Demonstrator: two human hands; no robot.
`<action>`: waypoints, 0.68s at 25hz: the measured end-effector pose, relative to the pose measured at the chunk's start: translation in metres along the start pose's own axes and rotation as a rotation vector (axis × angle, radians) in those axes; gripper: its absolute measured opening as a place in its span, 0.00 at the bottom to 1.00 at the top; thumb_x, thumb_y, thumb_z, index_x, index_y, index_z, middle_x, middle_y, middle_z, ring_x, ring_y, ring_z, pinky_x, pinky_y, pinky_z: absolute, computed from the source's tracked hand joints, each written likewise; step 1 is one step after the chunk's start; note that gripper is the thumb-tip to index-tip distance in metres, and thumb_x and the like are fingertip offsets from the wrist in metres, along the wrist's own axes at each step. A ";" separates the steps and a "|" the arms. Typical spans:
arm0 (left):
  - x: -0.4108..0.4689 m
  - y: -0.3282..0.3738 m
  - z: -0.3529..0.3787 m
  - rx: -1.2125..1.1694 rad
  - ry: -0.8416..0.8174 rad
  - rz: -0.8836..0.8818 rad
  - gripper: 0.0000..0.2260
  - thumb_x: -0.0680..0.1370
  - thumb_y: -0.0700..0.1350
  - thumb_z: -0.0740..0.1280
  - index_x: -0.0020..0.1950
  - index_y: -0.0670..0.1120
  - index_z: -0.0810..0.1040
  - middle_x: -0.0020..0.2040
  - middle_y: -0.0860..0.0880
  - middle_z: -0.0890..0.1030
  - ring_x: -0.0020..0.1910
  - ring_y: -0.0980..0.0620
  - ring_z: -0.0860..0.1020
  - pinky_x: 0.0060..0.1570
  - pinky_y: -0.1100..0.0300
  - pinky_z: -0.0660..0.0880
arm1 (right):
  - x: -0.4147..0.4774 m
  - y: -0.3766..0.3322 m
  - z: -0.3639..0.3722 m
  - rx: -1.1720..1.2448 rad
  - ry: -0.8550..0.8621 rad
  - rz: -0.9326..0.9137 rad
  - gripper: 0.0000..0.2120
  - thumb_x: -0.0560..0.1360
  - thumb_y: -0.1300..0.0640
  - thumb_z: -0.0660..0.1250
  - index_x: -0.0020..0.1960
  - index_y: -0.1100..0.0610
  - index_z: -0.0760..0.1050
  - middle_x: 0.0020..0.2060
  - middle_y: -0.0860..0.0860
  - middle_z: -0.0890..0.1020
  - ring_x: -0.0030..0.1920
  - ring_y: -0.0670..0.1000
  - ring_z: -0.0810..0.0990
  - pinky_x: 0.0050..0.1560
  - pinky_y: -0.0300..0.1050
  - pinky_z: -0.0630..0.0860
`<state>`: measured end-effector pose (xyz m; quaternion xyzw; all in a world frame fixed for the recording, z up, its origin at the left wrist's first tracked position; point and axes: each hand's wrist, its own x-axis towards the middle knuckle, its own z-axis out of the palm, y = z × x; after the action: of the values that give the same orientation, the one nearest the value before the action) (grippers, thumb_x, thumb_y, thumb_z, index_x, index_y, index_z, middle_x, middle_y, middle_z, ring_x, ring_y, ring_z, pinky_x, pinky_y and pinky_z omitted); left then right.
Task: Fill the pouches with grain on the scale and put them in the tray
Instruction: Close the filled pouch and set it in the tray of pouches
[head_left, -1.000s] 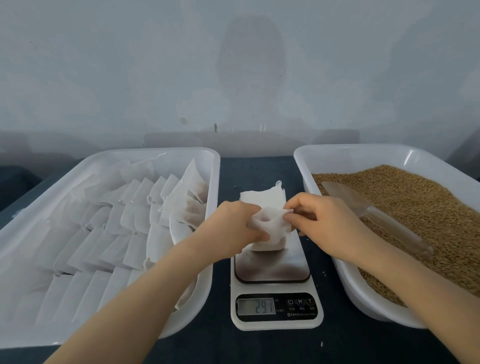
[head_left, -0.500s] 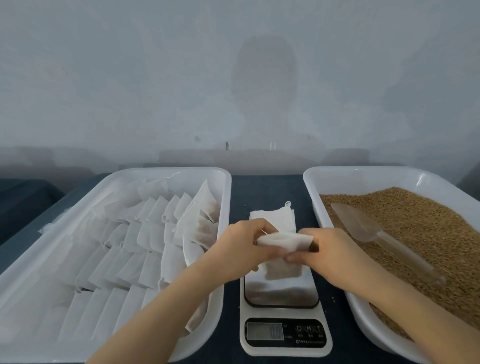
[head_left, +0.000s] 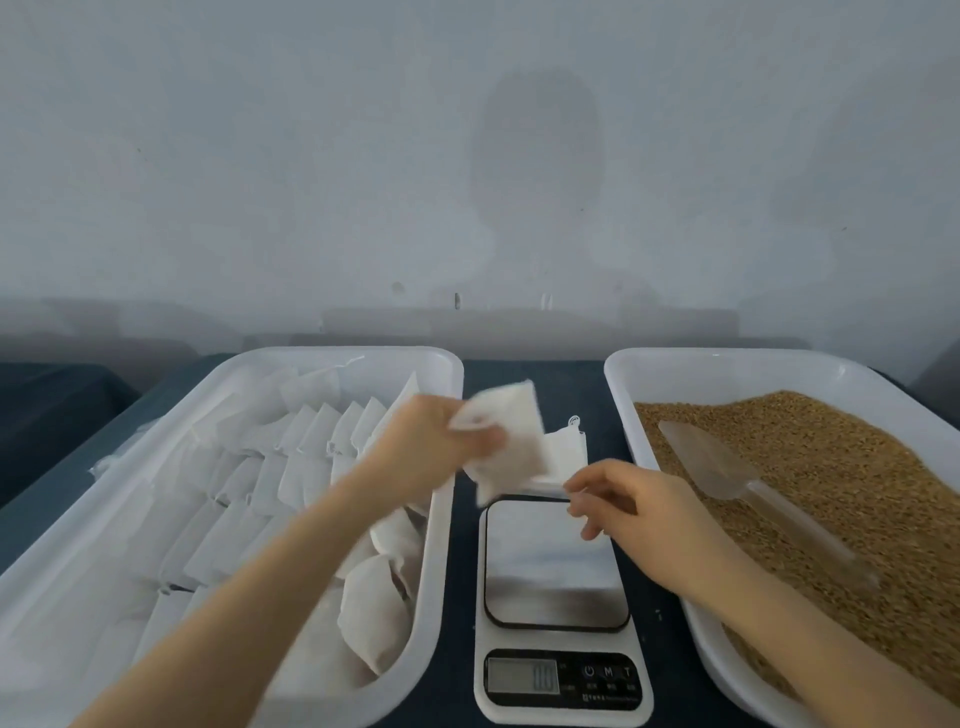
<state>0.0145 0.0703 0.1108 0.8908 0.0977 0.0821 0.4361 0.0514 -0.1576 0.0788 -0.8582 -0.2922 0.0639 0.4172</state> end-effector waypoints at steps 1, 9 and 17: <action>0.013 -0.002 -0.017 0.045 0.088 0.010 0.20 0.72 0.50 0.72 0.24 0.48 0.70 0.21 0.56 0.66 0.22 0.58 0.61 0.23 0.67 0.59 | 0.000 0.000 0.000 -0.003 -0.012 0.005 0.06 0.77 0.55 0.65 0.48 0.44 0.76 0.39 0.39 0.83 0.38 0.38 0.81 0.44 0.30 0.75; 0.114 -0.085 -0.112 0.447 0.404 -0.209 0.17 0.77 0.42 0.65 0.28 0.44 0.70 0.26 0.47 0.70 0.29 0.47 0.68 0.29 0.56 0.61 | 0.001 -0.003 -0.001 -0.001 -0.032 0.035 0.07 0.78 0.56 0.63 0.48 0.45 0.76 0.37 0.43 0.83 0.38 0.39 0.81 0.43 0.32 0.77; 0.135 -0.151 -0.093 0.423 0.174 -0.480 0.08 0.75 0.39 0.67 0.45 0.33 0.78 0.34 0.40 0.76 0.30 0.45 0.72 0.27 0.60 0.68 | 0.005 -0.005 -0.002 -0.032 -0.095 0.063 0.10 0.79 0.56 0.62 0.46 0.40 0.72 0.39 0.43 0.82 0.39 0.38 0.81 0.42 0.28 0.74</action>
<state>0.1077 0.2645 0.0554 0.9029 0.3564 0.0307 0.2385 0.0535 -0.1536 0.0845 -0.8695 -0.2853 0.1130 0.3870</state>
